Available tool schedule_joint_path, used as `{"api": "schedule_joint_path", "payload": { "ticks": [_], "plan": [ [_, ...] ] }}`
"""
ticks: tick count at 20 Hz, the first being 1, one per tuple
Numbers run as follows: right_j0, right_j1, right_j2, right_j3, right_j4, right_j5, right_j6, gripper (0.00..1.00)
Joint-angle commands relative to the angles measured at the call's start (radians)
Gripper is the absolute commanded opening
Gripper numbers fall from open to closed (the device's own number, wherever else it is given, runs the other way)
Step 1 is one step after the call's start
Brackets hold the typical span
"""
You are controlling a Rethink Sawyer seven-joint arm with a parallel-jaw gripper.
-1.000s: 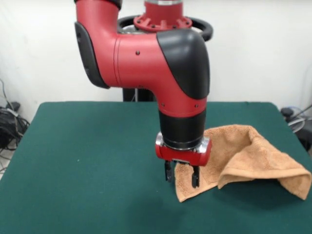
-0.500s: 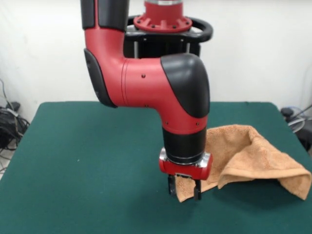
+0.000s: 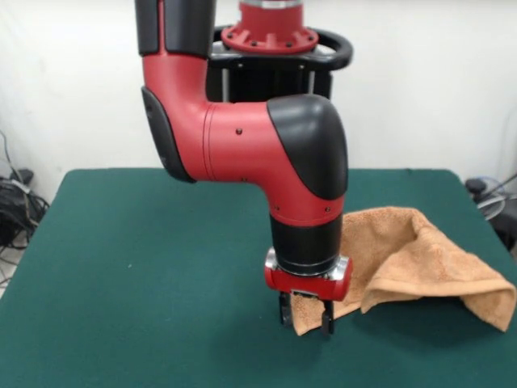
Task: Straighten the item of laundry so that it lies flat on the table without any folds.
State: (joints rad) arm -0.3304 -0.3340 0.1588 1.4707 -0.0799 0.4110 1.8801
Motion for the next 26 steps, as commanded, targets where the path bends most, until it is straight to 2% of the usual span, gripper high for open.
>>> {"api": "schedule_joint_path", "payload": {
  "ticks": [1,8,9,18,26],
  "plan": [
    [0.027,0.090,0.076,-0.008,-0.043,-0.026,0.022,1.00],
    [0.029,0.115,0.077,-0.063,-0.040,0.018,-0.003,1.00],
    [0.028,0.119,0.080,-0.068,-0.043,0.020,-0.009,0.00],
    [-0.003,0.125,0.121,-0.061,-0.056,0.039,-0.051,0.00],
    [-0.003,0.108,0.107,-0.072,-0.057,0.104,-0.063,0.00]
  ]
}}
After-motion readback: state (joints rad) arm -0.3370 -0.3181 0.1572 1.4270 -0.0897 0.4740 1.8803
